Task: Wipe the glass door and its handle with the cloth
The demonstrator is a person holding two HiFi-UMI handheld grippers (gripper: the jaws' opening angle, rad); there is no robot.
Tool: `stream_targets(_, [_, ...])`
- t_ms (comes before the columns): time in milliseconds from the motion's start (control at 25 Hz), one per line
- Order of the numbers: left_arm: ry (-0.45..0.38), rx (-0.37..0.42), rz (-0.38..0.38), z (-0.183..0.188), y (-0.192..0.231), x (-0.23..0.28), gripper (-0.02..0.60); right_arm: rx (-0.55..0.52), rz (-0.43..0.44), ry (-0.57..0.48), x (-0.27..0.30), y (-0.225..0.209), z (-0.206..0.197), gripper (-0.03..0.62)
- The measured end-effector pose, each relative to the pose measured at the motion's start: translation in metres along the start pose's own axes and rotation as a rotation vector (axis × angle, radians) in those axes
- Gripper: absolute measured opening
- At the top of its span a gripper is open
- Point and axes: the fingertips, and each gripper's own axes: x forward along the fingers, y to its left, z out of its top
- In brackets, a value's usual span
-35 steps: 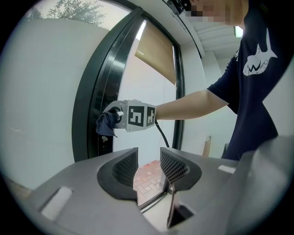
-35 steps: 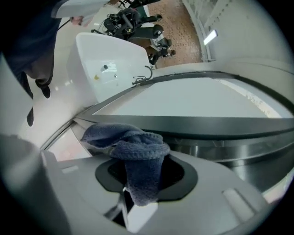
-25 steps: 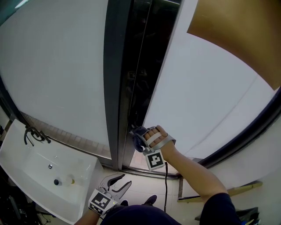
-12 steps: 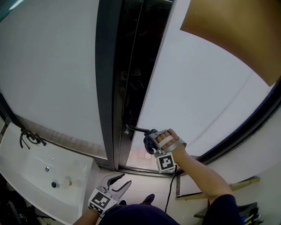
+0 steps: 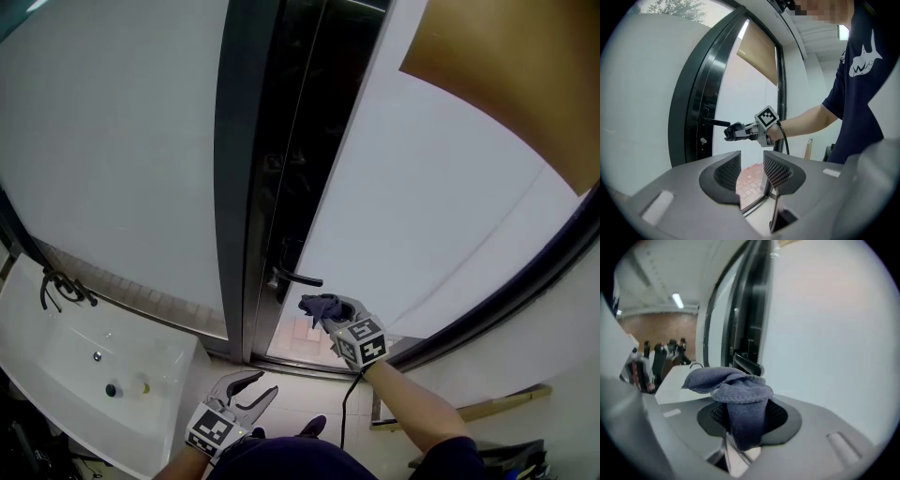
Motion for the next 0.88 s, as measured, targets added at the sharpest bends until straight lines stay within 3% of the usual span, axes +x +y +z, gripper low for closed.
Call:
stream_targets(120, [0.006, -0.003, 0.009, -0.001, 0.002, -0.002, 0.145, 0.143, 0.025, -0.053, 0.025, 0.015, 0.001, 0.144])
stream_targets(360, [0.013, -0.002, 0.022, -0.002, 0.002, -0.006, 0.146, 0.177, 0.055, -0.131, 0.072, 0.047, 0.032, 0.144])
stream_targets(520, [0.026, -0.009, 0.038, -0.007, 0.004, -0.011, 0.146, 0.223, 0.024, -0.170, 0.090, 0.045, 0.051, 0.144])
stream_targets(720, [0.036, -0.014, 0.057, -0.009, 0.008, -0.016, 0.146, 0.392, 0.036, -0.234, 0.098, 0.038, 0.056, 0.144])
stream_targets(880, [0.037, -0.007, 0.056, -0.008, 0.009, -0.016, 0.146, 0.438, 0.040, -0.257, 0.091, 0.031, 0.054, 0.144])
